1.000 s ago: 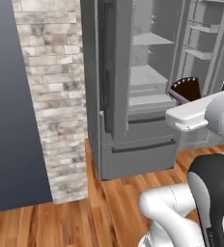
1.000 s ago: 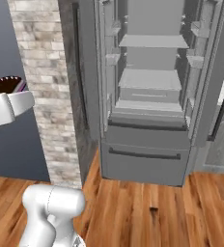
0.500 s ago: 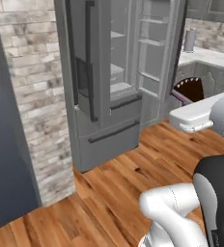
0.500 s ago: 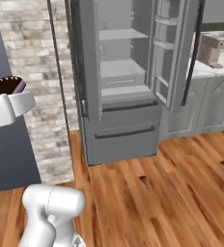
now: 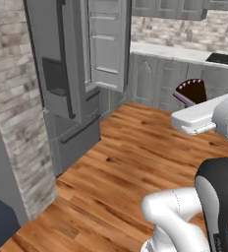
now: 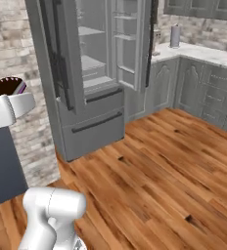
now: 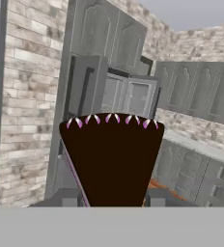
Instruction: Take the cakes from the fridge and place them on the empty tray on the dining counter.
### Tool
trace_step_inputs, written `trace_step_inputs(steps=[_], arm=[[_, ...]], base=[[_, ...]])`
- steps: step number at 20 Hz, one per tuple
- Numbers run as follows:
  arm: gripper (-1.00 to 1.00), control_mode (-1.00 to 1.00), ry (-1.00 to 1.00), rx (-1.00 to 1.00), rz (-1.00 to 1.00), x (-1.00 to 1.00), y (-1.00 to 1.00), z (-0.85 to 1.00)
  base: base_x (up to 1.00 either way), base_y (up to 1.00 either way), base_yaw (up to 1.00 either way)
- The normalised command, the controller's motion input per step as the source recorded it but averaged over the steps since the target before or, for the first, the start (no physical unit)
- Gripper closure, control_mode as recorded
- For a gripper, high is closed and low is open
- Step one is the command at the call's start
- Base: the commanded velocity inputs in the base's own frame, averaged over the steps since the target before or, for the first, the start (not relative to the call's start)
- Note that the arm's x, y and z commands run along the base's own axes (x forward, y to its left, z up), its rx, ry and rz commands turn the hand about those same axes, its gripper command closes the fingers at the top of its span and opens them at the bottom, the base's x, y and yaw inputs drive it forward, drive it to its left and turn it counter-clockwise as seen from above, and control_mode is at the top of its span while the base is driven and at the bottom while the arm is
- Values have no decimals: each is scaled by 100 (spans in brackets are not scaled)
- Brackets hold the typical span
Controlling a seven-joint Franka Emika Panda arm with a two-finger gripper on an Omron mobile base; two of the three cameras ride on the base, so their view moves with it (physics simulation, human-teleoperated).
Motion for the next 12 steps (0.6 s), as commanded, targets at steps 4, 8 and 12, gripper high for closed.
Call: trace_step_inputs(steps=[4, 8, 12], arm=[[100, 100, 0, 0, 0, 0, 0, 0], [100, 100, 0, 0, 0, 0, 0, 0], [100, 100, 0, 0, 0, 0, 0, 0]], base=[[-100, 92, -54], [-100, 92, -46], [-100, 91, -41]])
